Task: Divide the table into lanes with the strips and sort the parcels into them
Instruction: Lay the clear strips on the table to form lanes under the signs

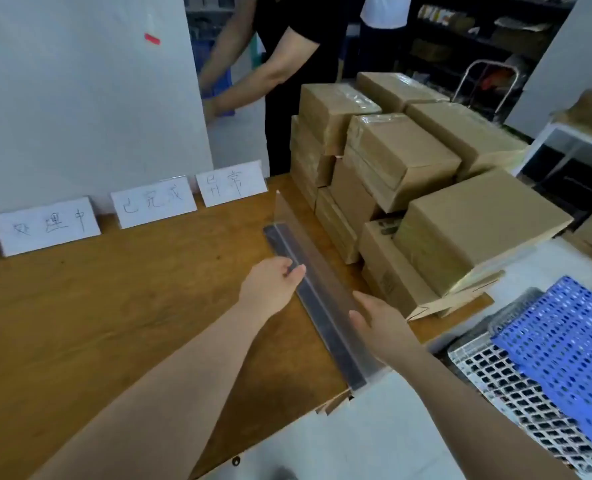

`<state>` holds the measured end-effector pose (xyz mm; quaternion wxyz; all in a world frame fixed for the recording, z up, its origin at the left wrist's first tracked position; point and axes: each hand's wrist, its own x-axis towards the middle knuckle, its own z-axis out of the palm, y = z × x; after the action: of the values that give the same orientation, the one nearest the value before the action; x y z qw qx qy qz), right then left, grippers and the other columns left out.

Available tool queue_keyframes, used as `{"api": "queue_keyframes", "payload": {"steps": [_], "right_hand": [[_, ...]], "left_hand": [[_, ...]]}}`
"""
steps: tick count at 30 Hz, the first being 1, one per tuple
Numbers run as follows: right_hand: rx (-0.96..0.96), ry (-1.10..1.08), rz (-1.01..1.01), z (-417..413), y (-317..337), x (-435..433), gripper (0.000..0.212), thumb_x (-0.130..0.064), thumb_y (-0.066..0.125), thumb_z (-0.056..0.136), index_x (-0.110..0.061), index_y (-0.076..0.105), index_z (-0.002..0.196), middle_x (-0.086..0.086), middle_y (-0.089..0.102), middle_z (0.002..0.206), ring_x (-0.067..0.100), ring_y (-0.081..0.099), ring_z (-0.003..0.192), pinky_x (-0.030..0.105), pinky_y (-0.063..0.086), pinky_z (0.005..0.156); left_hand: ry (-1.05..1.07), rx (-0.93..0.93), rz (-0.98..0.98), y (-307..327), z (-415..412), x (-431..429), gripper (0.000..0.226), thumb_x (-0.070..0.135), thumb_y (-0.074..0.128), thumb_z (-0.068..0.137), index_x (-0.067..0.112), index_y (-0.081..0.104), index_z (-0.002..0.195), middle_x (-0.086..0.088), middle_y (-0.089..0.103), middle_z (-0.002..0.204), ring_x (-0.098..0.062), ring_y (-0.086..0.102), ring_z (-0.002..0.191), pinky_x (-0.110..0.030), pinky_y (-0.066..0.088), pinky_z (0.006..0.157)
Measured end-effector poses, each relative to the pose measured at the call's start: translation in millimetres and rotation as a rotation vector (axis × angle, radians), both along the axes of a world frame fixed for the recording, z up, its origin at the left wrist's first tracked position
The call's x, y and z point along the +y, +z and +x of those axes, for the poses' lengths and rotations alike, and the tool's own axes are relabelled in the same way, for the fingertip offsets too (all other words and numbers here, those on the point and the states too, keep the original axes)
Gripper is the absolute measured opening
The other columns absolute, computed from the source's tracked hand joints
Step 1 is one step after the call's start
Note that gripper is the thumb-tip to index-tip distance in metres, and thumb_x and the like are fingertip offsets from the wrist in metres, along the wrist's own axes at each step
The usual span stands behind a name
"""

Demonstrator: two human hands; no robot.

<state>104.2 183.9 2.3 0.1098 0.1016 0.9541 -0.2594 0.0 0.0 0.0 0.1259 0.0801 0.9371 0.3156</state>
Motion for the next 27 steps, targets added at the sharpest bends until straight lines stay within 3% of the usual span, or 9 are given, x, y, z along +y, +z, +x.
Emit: {"api": "queue_keyframes", "payload": {"steps": [5, 9, 13, 17, 23, 27], "right_hand": [[0.027, 0.003, -0.074, -4.4, -14.9, 12.1, 0.032, -0.022, 0.040, 0.103, -0.008, 0.055, 0.127, 0.010, 0.062, 0.125, 0.020, 0.057, 0.112, 0.029, 0.043, 0.095], [-0.019, -0.041, -0.161, -7.6, -24.8, 17.9, 0.035, -0.020, 0.036, 0.105, -0.023, 0.054, 0.134, -0.006, 0.064, 0.118, 0.012, 0.060, 0.108, 0.013, 0.041, 0.085], [-0.035, -0.044, -0.213, -10.6, -28.8, 21.4, 0.034, -0.021, 0.036, 0.105, -0.030, 0.055, 0.131, -0.015, 0.063, 0.105, 0.003, 0.059, 0.096, 0.002, 0.036, 0.072], [-0.025, -0.084, -0.275, -13.0, -30.5, 22.5, 0.032, -0.025, 0.037, 0.105, -0.031, 0.057, 0.129, -0.013, 0.065, 0.105, 0.003, 0.059, 0.095, 0.005, 0.036, 0.075], [-0.078, -0.107, -0.319, -15.0, -33.2, 21.5, 0.032, -0.030, 0.035, 0.105, -0.029, 0.057, 0.128, -0.011, 0.063, 0.104, -0.002, 0.055, 0.087, 0.006, 0.037, 0.071], [-0.087, -0.106, -0.316, -16.1, -32.4, 20.5, 0.033, -0.029, 0.035, 0.105, -0.028, 0.056, 0.130, -0.008, 0.065, 0.110, 0.006, 0.058, 0.097, 0.016, 0.044, 0.083]], "left_hand": [[0.047, -0.169, 0.058, -22.5, -27.7, 34.1, 0.064, 0.057, 0.045, 0.097, 0.010, 0.054, 0.139, -0.008, 0.054, 0.143, -0.025, 0.051, 0.130, -0.031, 0.042, 0.100], [0.122, -0.254, 0.186, -28.6, -35.3, 54.3, 0.068, 0.056, 0.056, 0.092, 0.008, 0.053, 0.140, -0.010, 0.055, 0.141, -0.027, 0.053, 0.127, -0.026, 0.041, 0.090], [0.181, -0.351, 0.268, -35.1, -40.4, 65.0, 0.073, 0.053, 0.064, 0.089, 0.007, 0.048, 0.144, -0.010, 0.051, 0.145, -0.029, 0.052, 0.129, -0.037, 0.044, 0.106], [0.267, -0.489, 0.436, -39.2, -43.0, 65.8, 0.062, 0.039, 0.069, 0.090, 0.012, 0.049, 0.142, -0.003, 0.062, 0.123, -0.023, 0.062, 0.111, -0.044, 0.052, 0.097], [0.298, -0.664, 0.572, -41.8, -40.8, 50.3, 0.054, 0.029, 0.067, 0.093, 0.017, 0.048, 0.143, -0.003, 0.060, 0.133, -0.019, 0.065, 0.107, -0.043, 0.056, 0.091], [0.323, -0.691, 0.640, -35.1, -39.0, 49.9, 0.047, 0.013, 0.059, 0.098, 0.011, 0.046, 0.143, -0.009, 0.059, 0.128, -0.024, 0.068, 0.102, -0.044, 0.058, 0.088]]}}
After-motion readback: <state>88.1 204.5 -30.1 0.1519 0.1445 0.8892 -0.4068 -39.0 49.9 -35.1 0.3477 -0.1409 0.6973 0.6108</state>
